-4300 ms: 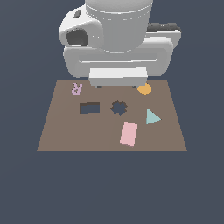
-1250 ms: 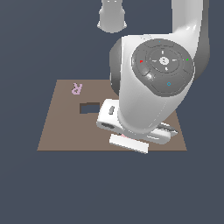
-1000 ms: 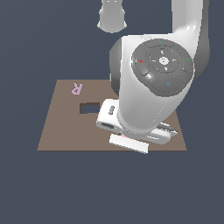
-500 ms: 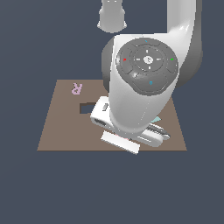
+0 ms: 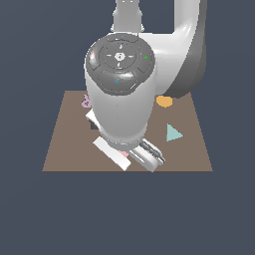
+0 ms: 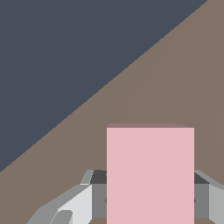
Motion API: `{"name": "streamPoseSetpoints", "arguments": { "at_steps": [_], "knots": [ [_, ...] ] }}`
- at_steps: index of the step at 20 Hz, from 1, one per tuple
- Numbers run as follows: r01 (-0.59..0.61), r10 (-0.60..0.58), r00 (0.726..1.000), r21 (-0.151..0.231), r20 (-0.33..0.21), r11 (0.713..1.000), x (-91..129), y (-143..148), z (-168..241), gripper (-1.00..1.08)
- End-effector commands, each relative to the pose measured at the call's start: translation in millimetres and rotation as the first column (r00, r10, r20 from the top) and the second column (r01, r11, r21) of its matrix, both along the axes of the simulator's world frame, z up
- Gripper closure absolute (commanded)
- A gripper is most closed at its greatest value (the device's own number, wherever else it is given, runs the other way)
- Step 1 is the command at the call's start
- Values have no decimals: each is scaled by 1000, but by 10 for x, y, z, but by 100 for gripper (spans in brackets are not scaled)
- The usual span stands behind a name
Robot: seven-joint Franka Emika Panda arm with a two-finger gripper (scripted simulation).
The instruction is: Insert a designated object into the corresponding slot on a board.
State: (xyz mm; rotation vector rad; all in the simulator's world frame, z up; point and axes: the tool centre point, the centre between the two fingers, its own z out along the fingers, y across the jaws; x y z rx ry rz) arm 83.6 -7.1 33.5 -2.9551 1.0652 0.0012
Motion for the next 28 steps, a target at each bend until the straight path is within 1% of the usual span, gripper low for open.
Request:
{"name": "streamPoseSetpoints", "arguments": {
  "at_steps": [1,3,6,12,16,19,22,24,28],
  "knots": [
    [103,-103,995,0,1,995,-69,-144,14,108],
    [190,-190,982,0,1,982,-145,-259,21,108],
    [323,-323,946,0,1,946,-284,-422,32,108],
    [528,-528,849,1,0,849,-563,-643,50,108],
    [618,-618,786,1,0,786,-715,-722,58,108],
    [664,-664,748,1,0,748,-803,-756,62,108],
    [695,-695,719,1,-1,719,-866,-775,65,108],
    [708,-708,706,1,-1,706,-894,-783,66,108],
    [719,-719,695,0,-1,695,-917,-788,67,108]
  ]
}}
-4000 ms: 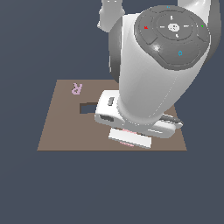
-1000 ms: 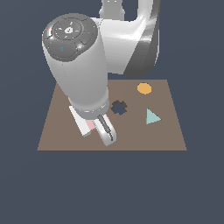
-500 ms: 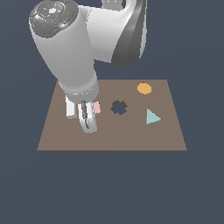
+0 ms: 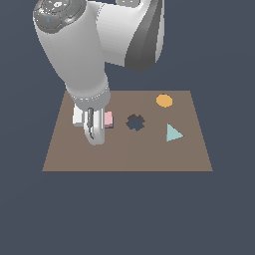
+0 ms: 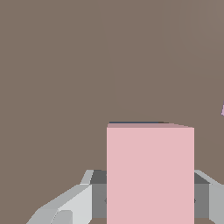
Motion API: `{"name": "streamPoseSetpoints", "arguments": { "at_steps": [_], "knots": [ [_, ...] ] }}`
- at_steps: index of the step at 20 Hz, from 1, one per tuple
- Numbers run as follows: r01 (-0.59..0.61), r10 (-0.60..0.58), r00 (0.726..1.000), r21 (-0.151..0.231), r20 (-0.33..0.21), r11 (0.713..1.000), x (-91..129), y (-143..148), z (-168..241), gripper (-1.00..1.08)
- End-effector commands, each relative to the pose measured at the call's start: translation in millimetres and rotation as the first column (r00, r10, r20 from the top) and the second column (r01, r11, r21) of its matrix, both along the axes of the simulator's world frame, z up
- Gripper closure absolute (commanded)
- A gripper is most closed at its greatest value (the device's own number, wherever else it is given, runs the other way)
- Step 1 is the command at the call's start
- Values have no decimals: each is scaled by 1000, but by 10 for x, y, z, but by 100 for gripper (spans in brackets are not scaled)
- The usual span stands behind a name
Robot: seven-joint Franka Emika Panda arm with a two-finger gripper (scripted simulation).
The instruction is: Insert a designated object into the corresponding slot on a board.
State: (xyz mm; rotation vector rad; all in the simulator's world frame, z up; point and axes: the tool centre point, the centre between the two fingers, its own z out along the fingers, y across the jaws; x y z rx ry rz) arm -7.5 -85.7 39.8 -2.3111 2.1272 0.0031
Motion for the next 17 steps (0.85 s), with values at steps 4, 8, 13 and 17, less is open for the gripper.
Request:
{"name": "streamPoseSetpoints", "arguments": {
  "at_steps": [4,8,13,17],
  "knots": [
    [3,-3,1000,0,0,1000,-5,2,-48,108],
    [6,-6,1000,0,0,1000,-9,6,-97,-92],
    [6,-6,1000,0,0,1000,-9,6,-97,-92],
    [6,-6,1000,0,0,1000,-9,6,-97,-92]
  ]
}}
